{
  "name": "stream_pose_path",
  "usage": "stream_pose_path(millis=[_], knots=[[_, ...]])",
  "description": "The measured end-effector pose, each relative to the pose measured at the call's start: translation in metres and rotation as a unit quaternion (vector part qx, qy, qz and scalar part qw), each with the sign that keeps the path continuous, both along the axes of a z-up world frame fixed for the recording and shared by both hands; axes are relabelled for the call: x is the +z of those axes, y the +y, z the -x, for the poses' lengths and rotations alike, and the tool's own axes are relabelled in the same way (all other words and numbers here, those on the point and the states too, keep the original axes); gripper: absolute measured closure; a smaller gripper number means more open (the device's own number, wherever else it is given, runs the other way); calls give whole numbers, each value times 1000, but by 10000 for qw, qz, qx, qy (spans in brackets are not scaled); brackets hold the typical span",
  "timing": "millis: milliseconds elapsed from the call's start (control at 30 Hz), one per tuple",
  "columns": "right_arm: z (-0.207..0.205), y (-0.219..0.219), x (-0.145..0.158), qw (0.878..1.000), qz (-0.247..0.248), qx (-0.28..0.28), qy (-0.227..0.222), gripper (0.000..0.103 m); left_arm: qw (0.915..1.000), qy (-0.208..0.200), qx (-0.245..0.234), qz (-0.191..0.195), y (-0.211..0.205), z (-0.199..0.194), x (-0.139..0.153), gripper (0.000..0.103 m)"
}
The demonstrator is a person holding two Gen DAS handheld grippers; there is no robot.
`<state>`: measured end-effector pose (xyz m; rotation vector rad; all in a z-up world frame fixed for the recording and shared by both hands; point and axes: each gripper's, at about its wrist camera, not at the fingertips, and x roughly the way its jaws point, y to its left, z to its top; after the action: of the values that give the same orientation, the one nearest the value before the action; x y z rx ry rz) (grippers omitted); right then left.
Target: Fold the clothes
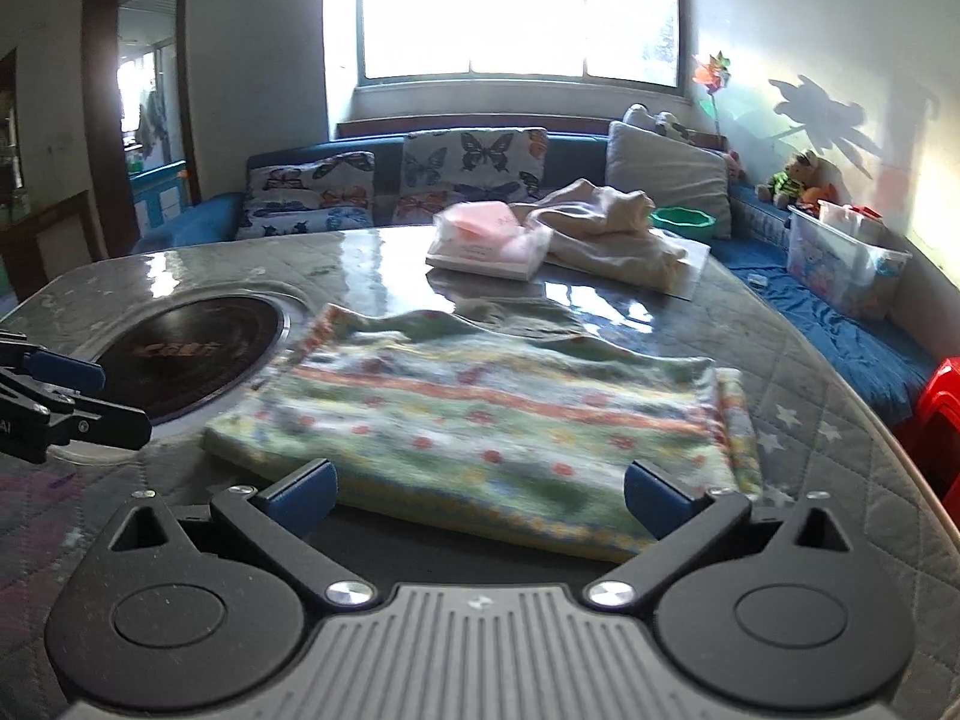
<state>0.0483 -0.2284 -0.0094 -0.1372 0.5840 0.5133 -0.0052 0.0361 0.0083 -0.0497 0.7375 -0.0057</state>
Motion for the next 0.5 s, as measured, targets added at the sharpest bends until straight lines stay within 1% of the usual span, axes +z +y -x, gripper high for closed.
stream_pose_path(millis=[100, 167, 233, 500], knots=[[6, 10, 2, 9999, -21, 102, -32, 0, 10000, -57, 46, -61, 5, 8, 2, 7], [10, 17, 3, 9998, -31, 169, -45, 0, 9999, -111, 62, -105, 8, 15, 3, 2], [14, 24, 4, 9996, -26, 263, -56, 0, 9997, -169, 99, -156, 10, 20, 5, 0], [29, 57, 10, 9971, 99, 736, -150, 0, 9987, -250, 428, -79, 28, 43, 6, 0]])
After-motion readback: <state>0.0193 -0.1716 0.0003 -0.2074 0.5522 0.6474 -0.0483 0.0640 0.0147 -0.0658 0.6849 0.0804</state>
